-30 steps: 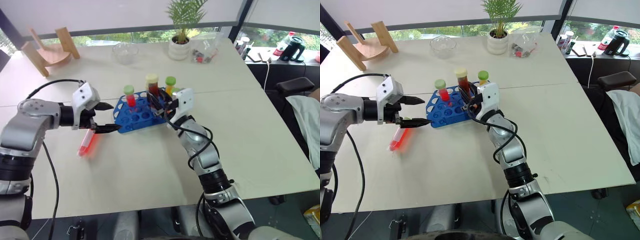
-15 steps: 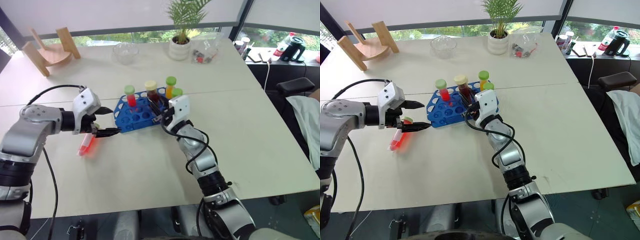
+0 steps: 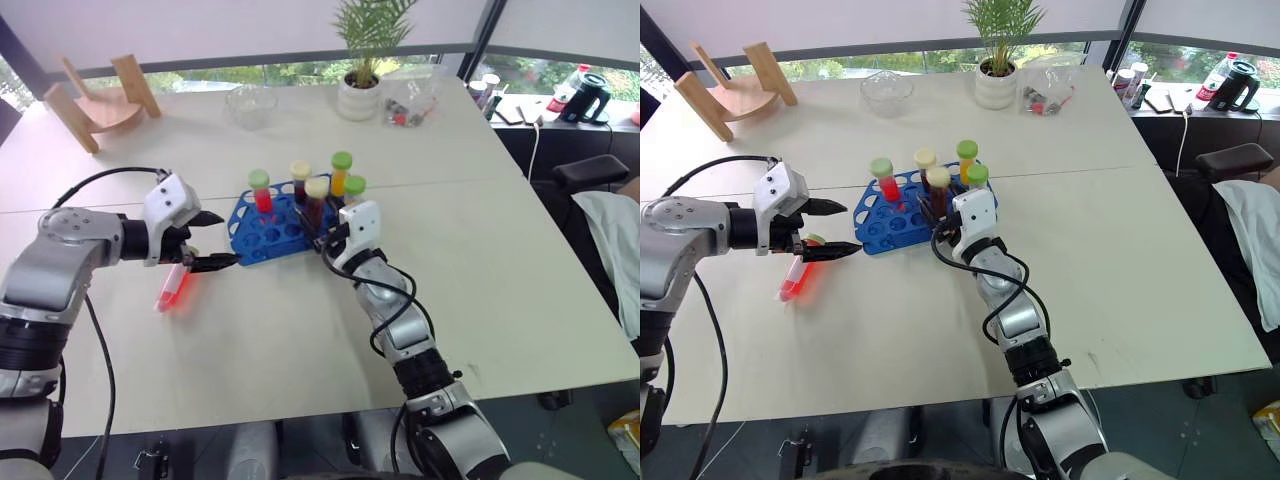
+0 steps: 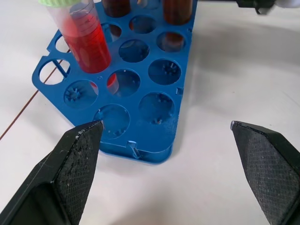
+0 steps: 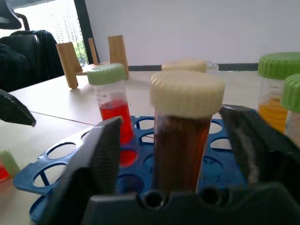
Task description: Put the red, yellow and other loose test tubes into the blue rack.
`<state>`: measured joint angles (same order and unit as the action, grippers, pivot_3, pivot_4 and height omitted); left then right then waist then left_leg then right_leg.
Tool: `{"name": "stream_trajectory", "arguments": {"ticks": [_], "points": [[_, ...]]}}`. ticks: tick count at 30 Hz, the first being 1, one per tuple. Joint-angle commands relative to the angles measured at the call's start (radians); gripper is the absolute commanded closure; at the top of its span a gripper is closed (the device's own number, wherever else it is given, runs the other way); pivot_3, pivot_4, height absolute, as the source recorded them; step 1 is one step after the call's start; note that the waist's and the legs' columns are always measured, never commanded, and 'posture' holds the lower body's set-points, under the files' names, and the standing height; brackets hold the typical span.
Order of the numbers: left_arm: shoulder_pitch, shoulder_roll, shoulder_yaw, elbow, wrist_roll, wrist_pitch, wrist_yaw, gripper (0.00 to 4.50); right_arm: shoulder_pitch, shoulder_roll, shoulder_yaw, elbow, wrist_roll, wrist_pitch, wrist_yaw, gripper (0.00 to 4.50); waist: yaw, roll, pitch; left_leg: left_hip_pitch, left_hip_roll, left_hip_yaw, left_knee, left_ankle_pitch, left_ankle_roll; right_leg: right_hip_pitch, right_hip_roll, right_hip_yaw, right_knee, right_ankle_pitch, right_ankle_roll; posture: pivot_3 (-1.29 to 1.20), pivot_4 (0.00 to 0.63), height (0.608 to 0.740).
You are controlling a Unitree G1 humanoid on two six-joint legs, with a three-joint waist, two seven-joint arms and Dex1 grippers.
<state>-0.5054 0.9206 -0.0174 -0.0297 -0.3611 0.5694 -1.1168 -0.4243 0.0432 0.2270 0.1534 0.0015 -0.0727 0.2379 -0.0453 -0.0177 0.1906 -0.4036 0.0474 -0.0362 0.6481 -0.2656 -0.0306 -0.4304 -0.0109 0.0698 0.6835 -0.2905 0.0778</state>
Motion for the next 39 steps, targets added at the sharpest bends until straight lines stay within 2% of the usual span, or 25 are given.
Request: {"name": "stream_trajectory", "arguments": {"ticks": [1, 6, 8, 11, 15, 17, 21, 27, 31, 35, 39], "points": [[-0.027, -0.007, 0.048, 0.021, 0.011, -0.008, 0.05, 0.0, 0.026, -0.017, 0.019, -0.157, -0.003, 0.038, 0.026, 0.09, 0.0, 0.0, 0.0, 0.0, 0.0, 0.0, 0.0, 0.0, 0.0, 0.0, 0.0, 0.0, 0.0, 0.0, 0.0, 0.0, 0.15, 0.74], [-0.073, 0.038, 0.033, 0.04, 0.055, 0.079, 0.11, 0.0, 0.075, -0.108, 0.037, -0.389, 0.043, 0.191, 0.126, 0.09, 0.002, 0.0, 0.0, 0.0, 0.0, 0.0, 0.0, 0.0, 0.0, 0.0, 0.0, 0.0, 0.0, 0.0, 0.0, 0.0, 0.15, 0.74], [-0.112, 0.095, 0.006, 0.055, 0.077, 0.169, 0.099, 0.0, 0.093, -0.195, 0.029, -0.536, 0.122, 0.325, 0.22, 0.09, 0.002, 0.0, 0.0, -0.001, 0.0, -0.001, 0.0, 0.0, 0.0, 0.0, 0.0, -0.001, 0.0, 0.0, 0.0, 0.0, 0.15, 0.74], [-0.23, 0.173, -0.099, 0.1, 0.131, 0.348, 0.067, 0.0, 0.076, -0.389, -0.031, -0.713, 0.345, 0.59, 0.406, 0.09, 0.005, 0.0, 0.0, -0.001, 0.0, -0.001, 0.001, 0.0, 0.0, 0.0, 0.0, -0.001, 0.0, 0.0, 0.0, 0.0, 0.15, 0.74], [-0.411, 0.173, -0.264, 0.238, 0.189, 0.561, 0.025, 0.0, -0.056, -0.621, -0.052, -0.755, 0.529, 0.795, 0.634, 0.09, 0.003, 0.001, 0.001, 0.003, -0.002, -0.002, 0.002, -0.001, 0.001, 0.004, 0.0, -0.001, 0.0, 0.0, 0.0, 0.0, 0.15, 0.74], [-0.467, 0.174, -0.339, 0.28, 0.199, 0.627, -0.016, 0.0, -0.109, -0.677, -0.047, -0.739, 0.56, 0.822, 0.689, 0.09, 0.001, 0.0, 0.0, 0.004, -0.002, -0.002, 0.001, 0.0, 0.001, 0.005, 0.001, -0.001, 0.0, 0.0, 0.0, 0.0, 0.15, 0.74], [-0.578, 0.149, -0.45, 0.386, 0.197, 0.773, -0.062, 0.0, -0.14, -0.736, -0.011, -0.709, 0.552, 0.798, 0.777, 0.09, 0.0, -0.001, 0.001, 0.005, -0.001, -0.003, 0.0, -0.003, 0.005, 0.005, 0.002, -0.001, 0.0, -0.002, -0.001, 0.0, 0.15, 0.74], [-0.624, 0.108, -0.595, 0.428, 0.192, 0.847, -0.094, 0.0, -0.112, -0.725, 0.013, -0.681, 0.522, 0.756, 0.784, 0.09, 0.001, 0.0, 0.001, -0.002, -0.001, -0.003, 0.002, -0.003, 0.006, 0.0, 0.0, -0.002, 0.0, -0.002, -0.001, 0.0, 0.15, 0.74], [-0.593, 0.068, -0.629, 0.424, 0.179, 0.863, -0.074, 0.0, -0.108, -0.709, 0.014, -0.683, 0.514, 0.755, 0.759, 0.09, 0.003, -0.001, 0.001, -0.002, -0.001, -0.004, 0.003, -0.003, 0.006, 0.0, 0.0, -0.002, 0.0, -0.002, -0.001, 0.0, 0.15, 0.74], [-0.536, -0.005, -0.59, 0.436, 0.185, 0.841, 0.009, 0.0, -0.108, -0.698, -0.006, -0.688, 0.522, 0.766, 0.729, 0.09, 0.003, -0.001, 0.001, -0.002, -0.001, -0.004, 0.004, -0.003, 0.006, 0.0, 0.0, -0.002, 0.001, -0.002, -0.001, 0.0, 0.15, 0.74], [-0.512, -0.069, -0.54, 0.446, 0.196, 0.795, 0.08, 1.88, -0.108, -0.699, -0.013, -0.683, 0.512, 0.759, 0.71, 0.0, 0.011, 0.001, 0.0, 0.0, -0.002, -0.004, 0.004, -0.003, 0.006, 0.002, 0.0, -0.003, 0.002, -0.002, -0.001, 0.0, 0.15, 0.74]]}}
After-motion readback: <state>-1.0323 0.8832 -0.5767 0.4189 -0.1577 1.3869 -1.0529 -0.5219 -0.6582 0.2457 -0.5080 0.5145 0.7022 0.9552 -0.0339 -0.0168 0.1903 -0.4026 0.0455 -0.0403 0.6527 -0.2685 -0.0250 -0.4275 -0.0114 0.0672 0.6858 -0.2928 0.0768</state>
